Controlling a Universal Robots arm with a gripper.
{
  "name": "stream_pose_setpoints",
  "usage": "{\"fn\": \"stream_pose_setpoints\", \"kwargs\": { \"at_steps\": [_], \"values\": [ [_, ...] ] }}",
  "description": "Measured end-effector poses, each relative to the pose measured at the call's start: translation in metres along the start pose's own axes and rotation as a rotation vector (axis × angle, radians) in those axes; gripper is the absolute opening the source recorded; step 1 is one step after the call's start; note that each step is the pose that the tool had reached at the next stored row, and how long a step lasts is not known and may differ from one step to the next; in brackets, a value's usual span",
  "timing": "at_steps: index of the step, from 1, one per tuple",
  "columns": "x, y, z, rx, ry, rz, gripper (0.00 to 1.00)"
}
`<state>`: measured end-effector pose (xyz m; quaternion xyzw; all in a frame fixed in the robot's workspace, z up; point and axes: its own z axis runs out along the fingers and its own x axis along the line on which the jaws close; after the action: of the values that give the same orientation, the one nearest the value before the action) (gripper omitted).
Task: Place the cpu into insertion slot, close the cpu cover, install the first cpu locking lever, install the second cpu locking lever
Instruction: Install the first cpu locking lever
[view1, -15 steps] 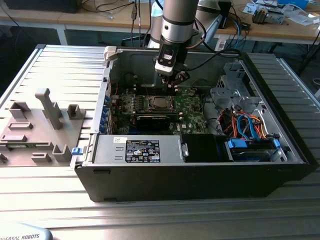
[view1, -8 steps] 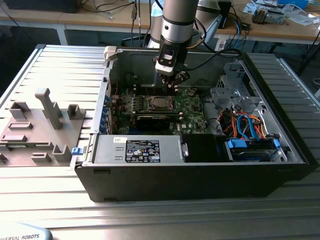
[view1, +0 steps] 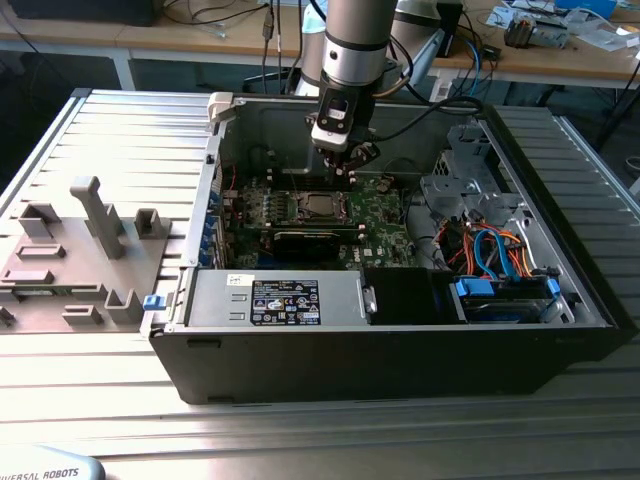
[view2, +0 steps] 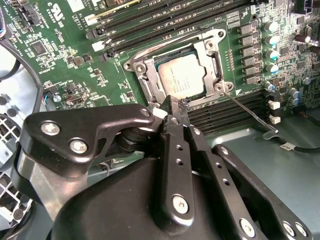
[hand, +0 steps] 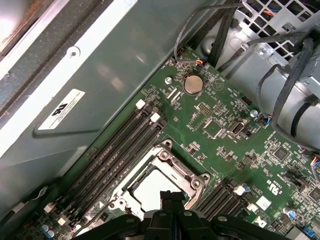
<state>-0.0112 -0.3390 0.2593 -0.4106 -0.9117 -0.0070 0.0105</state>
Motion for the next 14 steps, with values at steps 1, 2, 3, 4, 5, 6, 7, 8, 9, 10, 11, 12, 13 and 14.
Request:
{"fn": "stream_pose_setpoints", "kwargs": {
  "at_steps": [1, 2, 3, 4, 5, 6, 7, 8, 9, 10, 11, 12, 13, 14],
  "values": [
    [0.0000, 0.0000, 0.0000, 0.0001, 0.0000, -0.001, 0.11],
    [0.0000, 0.0000, 0.0000, 0.0001, 0.0000, -0.003, 0.11],
    [0.0000, 0.0000, 0.0000, 0.0001, 0.0000, -0.004, 0.11],
    [0.0000, 0.0000, 0.0000, 0.0001, 0.0000, -0.005, 0.11],
    [0.0000, 0.0000, 0.0000, 0.0002, 0.0000, -0.007, 0.11],
    [0.0000, 0.0000, 0.0000, 0.0002, 0.0001, -0.009, 0.11],
    [0.0000, 0.0000, 0.0000, 0.0002, 0.0000, -0.010, 0.11],
    [0.0000, 0.0000, 0.0000, 0.0003, 0.0000, -0.011, 0.11],
    [0.0000, 0.0000, 0.0000, 0.0003, 0.0001, -0.013, 0.11],
    [0.0000, 0.0000, 0.0000, 0.0004, 0.0001, -0.015, 0.11],
    [0.0000, 0.0000, 0.0000, 0.0004, 0.0001, -0.016, 0.11],
    [0.0000, 0.0000, 0.0000, 0.0004, 0.0001, -0.018, 0.11],
    [0.0000, 0.0000, 0.0000, 0.0005, 0.0001, -0.019, 0.11],
    [0.0000, 0.0000, 0.0000, 0.0005, 0.0001, -0.021, 0.11]
  ]
}}
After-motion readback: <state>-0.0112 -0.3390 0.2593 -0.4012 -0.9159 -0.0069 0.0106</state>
